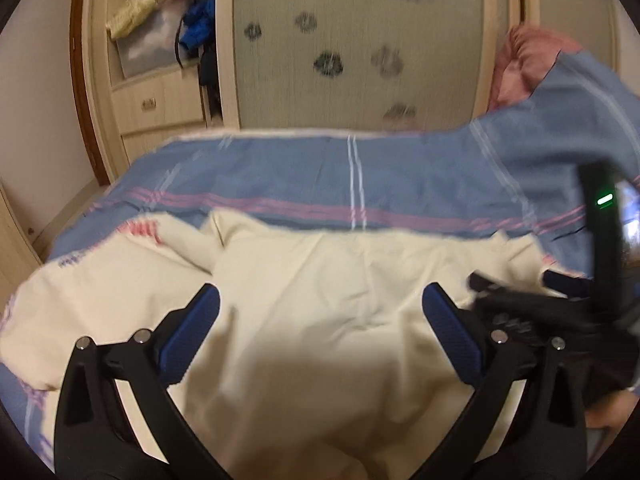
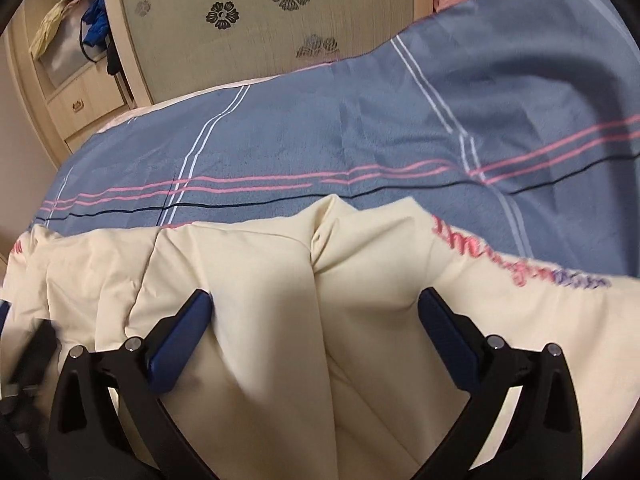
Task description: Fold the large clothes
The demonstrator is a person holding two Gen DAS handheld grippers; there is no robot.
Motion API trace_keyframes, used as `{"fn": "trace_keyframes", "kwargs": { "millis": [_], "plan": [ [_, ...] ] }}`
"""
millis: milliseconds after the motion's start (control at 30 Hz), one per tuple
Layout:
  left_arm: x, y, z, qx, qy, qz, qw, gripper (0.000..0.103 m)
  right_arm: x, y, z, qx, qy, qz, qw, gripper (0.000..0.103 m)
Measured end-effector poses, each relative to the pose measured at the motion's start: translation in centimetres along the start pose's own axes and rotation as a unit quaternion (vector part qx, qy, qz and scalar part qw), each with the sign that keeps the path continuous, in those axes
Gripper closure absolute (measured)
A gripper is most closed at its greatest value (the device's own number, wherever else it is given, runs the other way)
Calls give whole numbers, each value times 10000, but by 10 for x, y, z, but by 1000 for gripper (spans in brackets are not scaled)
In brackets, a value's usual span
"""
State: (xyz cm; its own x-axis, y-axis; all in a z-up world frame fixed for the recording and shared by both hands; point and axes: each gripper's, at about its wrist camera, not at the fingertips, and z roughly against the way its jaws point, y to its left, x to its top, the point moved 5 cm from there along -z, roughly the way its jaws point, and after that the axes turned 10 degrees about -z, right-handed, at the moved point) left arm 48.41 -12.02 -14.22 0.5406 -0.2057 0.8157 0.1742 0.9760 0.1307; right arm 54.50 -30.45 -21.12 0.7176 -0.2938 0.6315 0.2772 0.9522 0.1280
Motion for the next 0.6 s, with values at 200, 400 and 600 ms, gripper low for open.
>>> {"fn": "trace_keyframes", "kwargs": {
  "millis": [200,400,600],
  "plan": [
    [-26,-11,72,18,256,-213,9994,2,-6,15,46,157,55,1055,9943,1],
    [-114,-24,25,64,869,-432,9953,2,-34,37,17,507,324,1496,9869,1],
    [-108,30,33,-1126,679,1176,9843,2,-31,29,27,289,167,1085,9935,1]
  ]
}}
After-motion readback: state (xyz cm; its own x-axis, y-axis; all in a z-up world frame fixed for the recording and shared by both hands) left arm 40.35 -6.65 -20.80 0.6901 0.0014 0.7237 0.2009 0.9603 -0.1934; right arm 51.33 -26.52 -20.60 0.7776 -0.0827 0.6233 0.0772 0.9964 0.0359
